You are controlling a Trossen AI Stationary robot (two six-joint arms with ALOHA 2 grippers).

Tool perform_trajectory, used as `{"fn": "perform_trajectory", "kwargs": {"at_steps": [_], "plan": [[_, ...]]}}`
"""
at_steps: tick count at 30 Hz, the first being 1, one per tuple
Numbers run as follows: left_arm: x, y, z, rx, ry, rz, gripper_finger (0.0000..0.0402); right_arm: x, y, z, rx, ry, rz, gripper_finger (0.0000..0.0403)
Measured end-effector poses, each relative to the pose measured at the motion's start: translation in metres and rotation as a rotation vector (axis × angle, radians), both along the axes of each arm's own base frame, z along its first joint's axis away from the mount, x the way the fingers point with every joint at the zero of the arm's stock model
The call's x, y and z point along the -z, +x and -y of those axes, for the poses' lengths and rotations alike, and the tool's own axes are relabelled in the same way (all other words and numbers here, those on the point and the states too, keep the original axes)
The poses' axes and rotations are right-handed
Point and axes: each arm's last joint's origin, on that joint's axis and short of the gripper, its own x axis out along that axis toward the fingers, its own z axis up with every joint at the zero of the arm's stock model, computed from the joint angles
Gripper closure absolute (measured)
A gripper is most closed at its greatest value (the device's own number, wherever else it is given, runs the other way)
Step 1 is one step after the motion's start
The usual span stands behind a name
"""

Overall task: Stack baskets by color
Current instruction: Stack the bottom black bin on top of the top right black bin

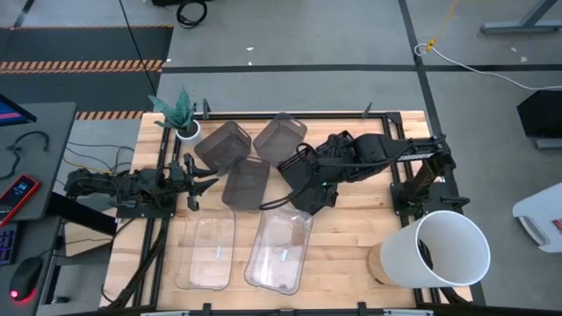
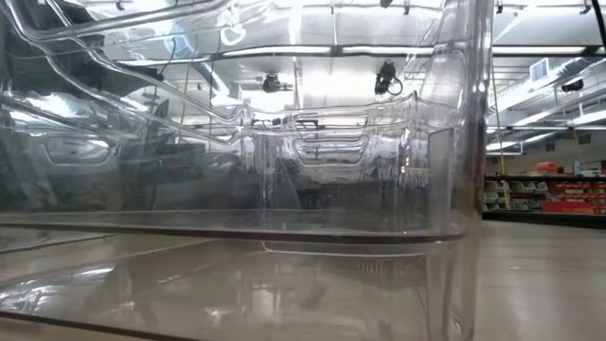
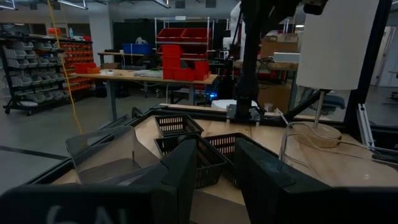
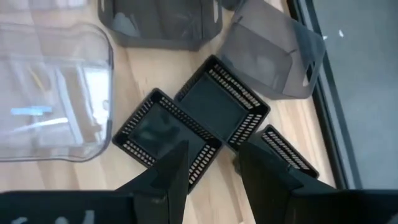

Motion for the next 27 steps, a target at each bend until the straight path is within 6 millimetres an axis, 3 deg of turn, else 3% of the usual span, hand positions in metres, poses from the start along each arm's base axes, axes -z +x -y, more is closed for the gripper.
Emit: {"fn": "perform_trajectory", "kwargs": {"at_steps": [10,18,27], "plan": [[0.0,0.0,0.0,0.0,0.0,0.0,0.0285,0.035,-0.025,0.002,0.021,0.034,-0.011,0.0257],[0.0,0.0,0.0,0.0,0.0,0.0,0.0285,0.04,-0.048,0.012,0.131,0.111,0.033,0.0257],[0.0,0.0,0.0,0.0,0.0,0.0,0.0285,0.051,-0.04,0.028,0.271,0.169,-0.022,0.0257]]}}
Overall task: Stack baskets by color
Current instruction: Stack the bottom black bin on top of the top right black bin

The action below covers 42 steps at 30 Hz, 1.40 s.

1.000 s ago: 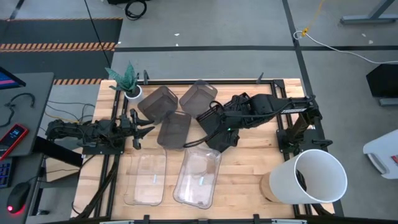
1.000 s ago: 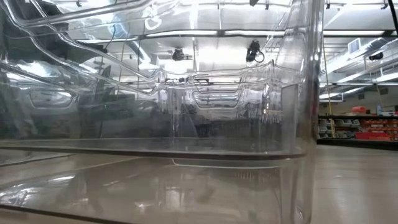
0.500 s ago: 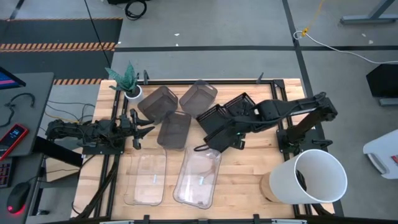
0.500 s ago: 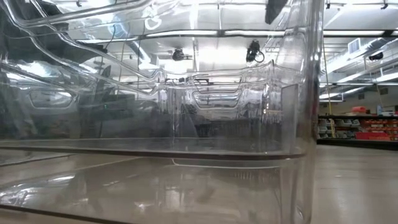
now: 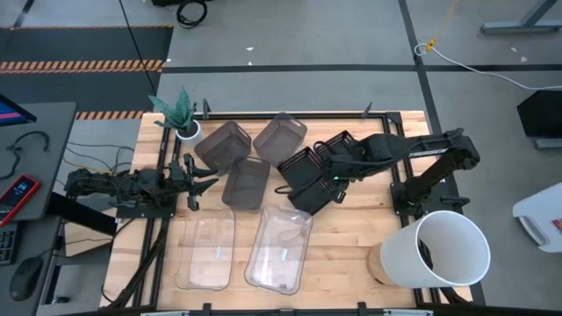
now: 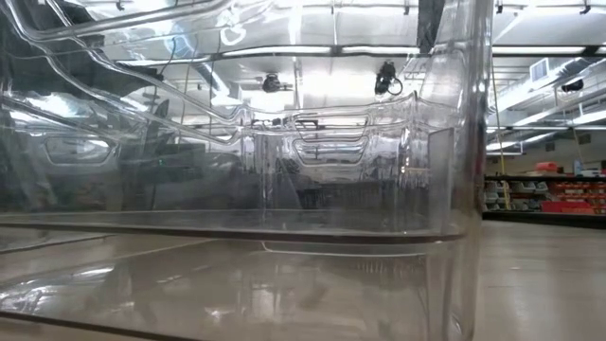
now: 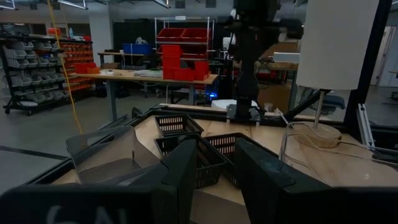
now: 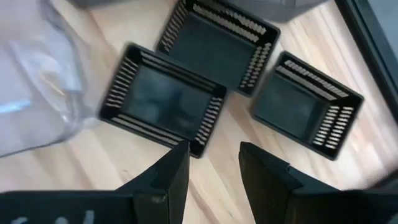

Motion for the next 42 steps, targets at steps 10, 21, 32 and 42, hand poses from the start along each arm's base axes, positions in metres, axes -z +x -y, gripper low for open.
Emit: {"fn": "perform_trajectory", "kwargs": {"at_steps": [10,21,32,42], "plan": [[0.0,0.0,0.0,0.0,0.0,0.0,0.0285,0.046,0.033,0.031,0.103,0.038,-0.167,0.0267],[0.0,0.0,0.0,0.0,0.0,0.0,0.0285,0.118,0.013,0.034,0.2,0.183,-0.249,0.0269],[0.0,0.0,0.0,0.0,0.0,0.0,0.0285,0.149,0.012,0.041,0.237,0.213,-0.155,0.0268],[0.0,0.0,0.0,0.0,0.0,0.0,0.0285,0.162,0.01,0.052,0.255,0.191,-0.132,0.0268]]}}
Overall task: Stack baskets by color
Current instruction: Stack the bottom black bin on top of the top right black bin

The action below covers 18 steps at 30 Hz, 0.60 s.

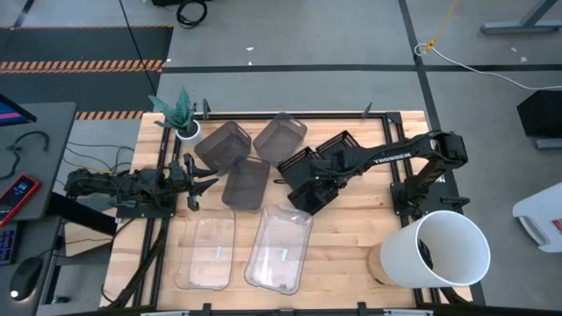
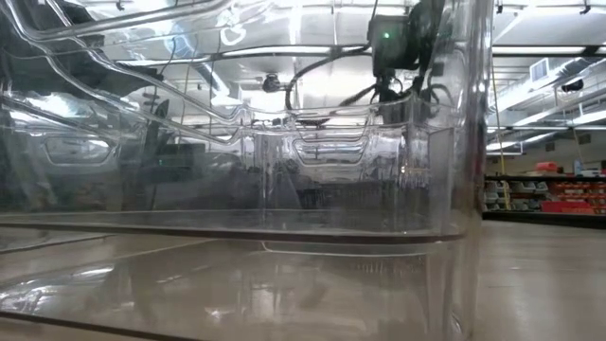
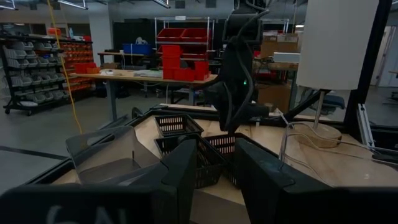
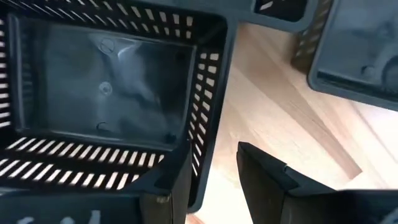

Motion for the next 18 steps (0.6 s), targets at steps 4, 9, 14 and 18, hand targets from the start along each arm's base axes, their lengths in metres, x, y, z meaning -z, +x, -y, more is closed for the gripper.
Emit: {"fn": "perform_trajectory", "kwargs": {"at_steps": [4,9,14,18], "plan": [[0.0,0.0,0.0,0.0,0.0,0.0,0.0285,0.012,-0.004,0.001,0.004,0.024,0.001,0.0268],[0.0,0.0,0.0,0.0,0.0,0.0,0.0285,0.026,-0.009,0.0,0.014,0.059,0.02,0.0268],[0.0,0.0,0.0,0.0,0.0,0.0,0.0285,0.029,-0.009,0.0,0.026,0.058,0.032,0.0271],[0.0,0.0,0.0,0.0,0.0,0.0,0.0285,0.03,-0.009,0.0,0.026,0.058,0.034,0.0287]]}}
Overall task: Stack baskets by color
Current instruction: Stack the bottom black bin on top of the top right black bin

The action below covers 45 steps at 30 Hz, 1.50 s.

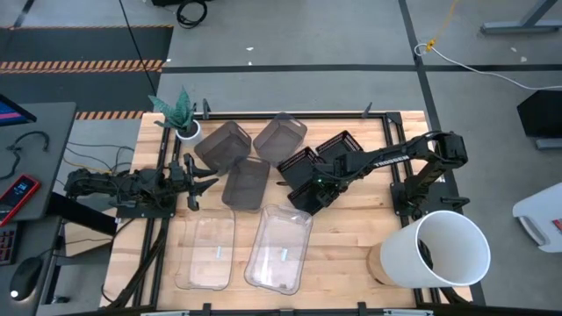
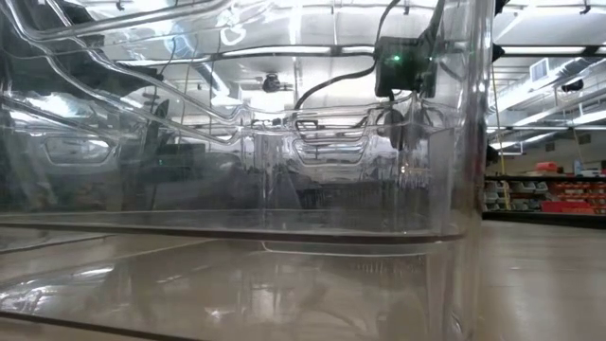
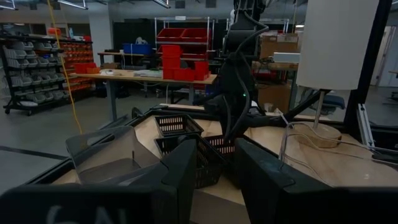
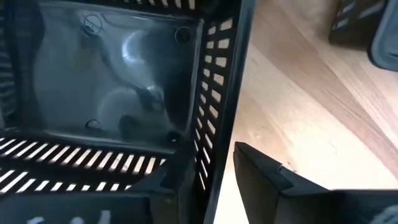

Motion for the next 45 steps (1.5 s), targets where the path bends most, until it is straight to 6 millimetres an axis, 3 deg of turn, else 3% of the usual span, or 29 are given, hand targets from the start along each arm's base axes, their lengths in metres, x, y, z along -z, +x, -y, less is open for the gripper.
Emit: {"fn": "perform_trajectory", "kwargs": {"at_steps": [11,17,28,35,45], "plan": [[0.0,0.0,0.0,0.0,0.0,0.0,0.0285,0.0,-0.001,-0.001,-0.016,0.036,-0.007,0.0394],[0.0,0.0,0.0,0.0,0.0,0.0,0.0285,-0.01,-0.004,0.0,-0.018,0.044,-0.074,0.039],[0.0,0.0,0.0,0.0,0.0,0.0,0.0285,-0.064,-0.019,0.003,0.006,-0.029,0.005,0.0397],[0.0,0.0,0.0,0.0,0.0,0.0,0.0285,-0.093,-0.04,0.003,0.007,0.002,0.126,0.0398],[0.0,0.0,0.0,0.0,0.0,0.0,0.0285,-0.125,-0.077,0.034,0.167,-0.063,0.251,0.0398]]}}
